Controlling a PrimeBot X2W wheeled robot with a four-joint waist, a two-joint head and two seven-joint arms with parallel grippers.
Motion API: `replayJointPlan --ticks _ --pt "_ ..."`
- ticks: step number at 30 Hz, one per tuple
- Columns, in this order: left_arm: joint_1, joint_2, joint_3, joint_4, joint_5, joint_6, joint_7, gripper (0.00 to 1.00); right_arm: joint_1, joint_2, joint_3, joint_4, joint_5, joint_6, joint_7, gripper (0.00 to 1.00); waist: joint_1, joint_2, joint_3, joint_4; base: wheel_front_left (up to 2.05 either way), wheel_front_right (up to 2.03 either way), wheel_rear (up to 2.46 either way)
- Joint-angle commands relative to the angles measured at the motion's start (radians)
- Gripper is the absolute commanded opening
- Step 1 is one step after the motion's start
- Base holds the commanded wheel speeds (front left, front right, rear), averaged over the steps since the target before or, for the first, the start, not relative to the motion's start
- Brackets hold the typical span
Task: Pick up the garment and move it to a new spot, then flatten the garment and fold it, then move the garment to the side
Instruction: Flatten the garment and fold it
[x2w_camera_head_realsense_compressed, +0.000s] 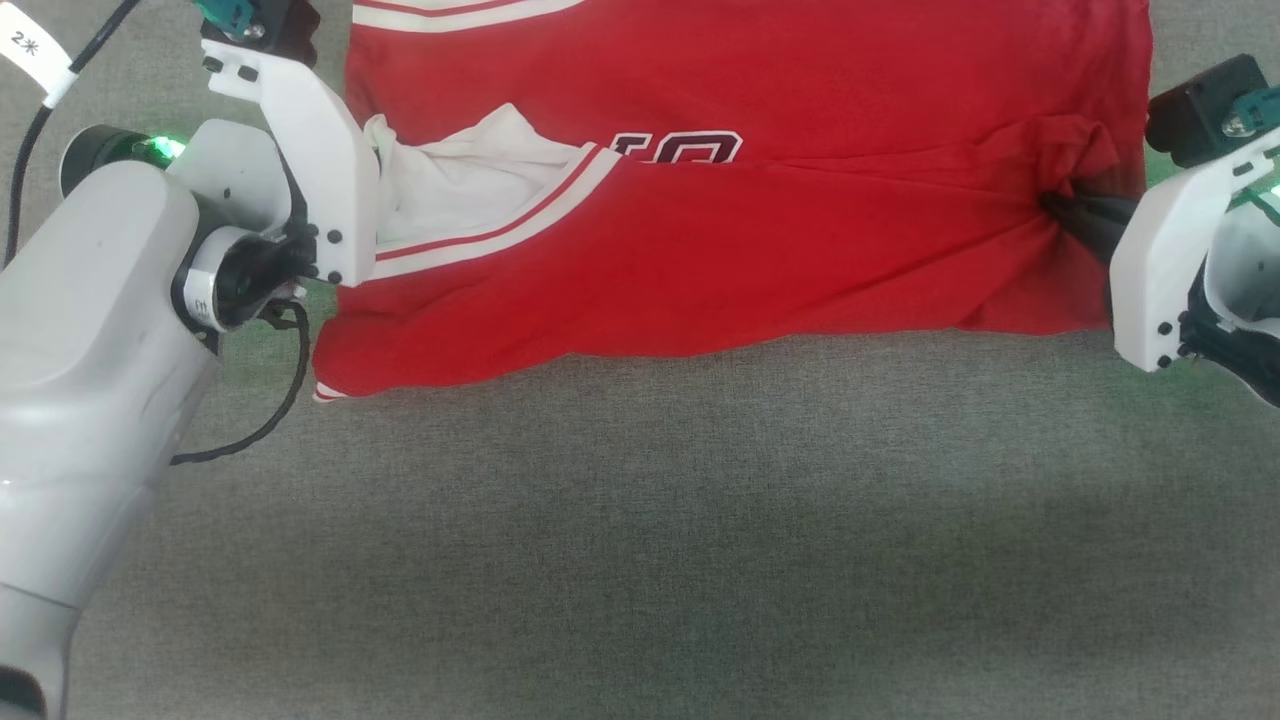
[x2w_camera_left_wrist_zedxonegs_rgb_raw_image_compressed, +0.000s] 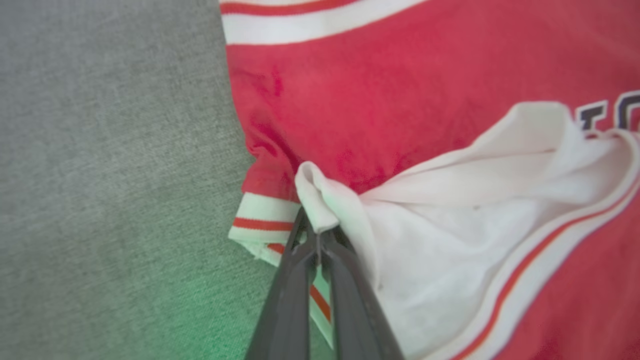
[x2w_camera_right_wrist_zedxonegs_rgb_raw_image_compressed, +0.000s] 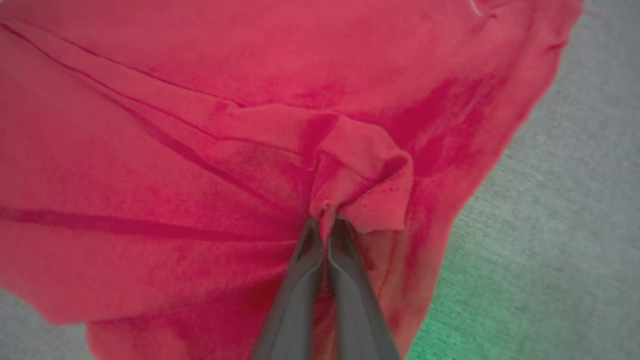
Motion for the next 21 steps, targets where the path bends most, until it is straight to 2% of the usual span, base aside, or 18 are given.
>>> replayJointPlan --ticks 1,2,3,4,5,6,7,13,21 --pt "0.024 -0.001 -0.014 0.028 0.0 0.003 0.017 0.17 0.023 0.02 0.032 0.025 0.003 -0.002 0.017 0.01 0.0 -0.0001 -0.001 0.0 0.0 0.0 0.0" --pt "0.019 -0.005 -0.012 0.043 -0.003 0.004 0.02 0.22 0.018 0.019 0.039 0.029 0.01 -0.002 0.022 0.18 0.0 -0.0001 -0.003 0.0 0.0 0.0 0.0" --pt "0.012 -0.006 -0.012 0.056 -0.004 0.004 0.027 0.33 0.01 0.017 0.048 0.033 0.018 -0.002 0.024 0.36 0.0 -0.0001 -0.007 0.0 0.0 0.0 0.0" --pt "0.007 -0.007 -0.008 0.066 -0.009 0.01 0.028 0.44 0.004 0.015 0.056 0.037 0.023 -0.002 0.025 0.43 0.0 -0.0001 -0.012 0.0 0.0 0.0 0.0" --pt "0.002 -0.006 -0.003 0.069 -0.01 0.01 0.024 0.7 -0.001 0.01 0.062 0.038 0.029 -0.001 0.026 0.53 0.0 -0.0001 -0.018 0.0 0.0 0.0 0.0" --pt "-0.005 -0.003 -0.002 0.069 -0.007 0.008 0.022 1.0 -0.004 0.007 0.064 0.035 0.035 -0.001 0.02 0.87 0.0 -0.0001 -0.024 0.001 0.0 0.0 0.0" --pt "-0.01 0.0 0.002 0.066 -0.01 0.008 0.022 1.0 -0.009 0.003 0.064 0.034 0.039 -0.001 0.009 1.0 0.0 -0.0001 -0.031 0.001 0.0 0.0 0.0" --pt "-0.002 0.019 0.016 0.015 -0.02 0.032 0.027 1.0 -0.005 -0.016 0.022 0.03 0.045 -0.001 -0.069 1.0 0.0 -0.0001 -0.074 0.007 0.0 0.0 0.0" --pt "0.067 0.08 0.033 -0.122 -0.047 0.099 0.071 1.0 0.067 0.006 -0.083 -0.006 0.007 -0.001 -0.213 1.0 0.0 -0.0001 -0.121 0.003 0.0 0.0 0.0"
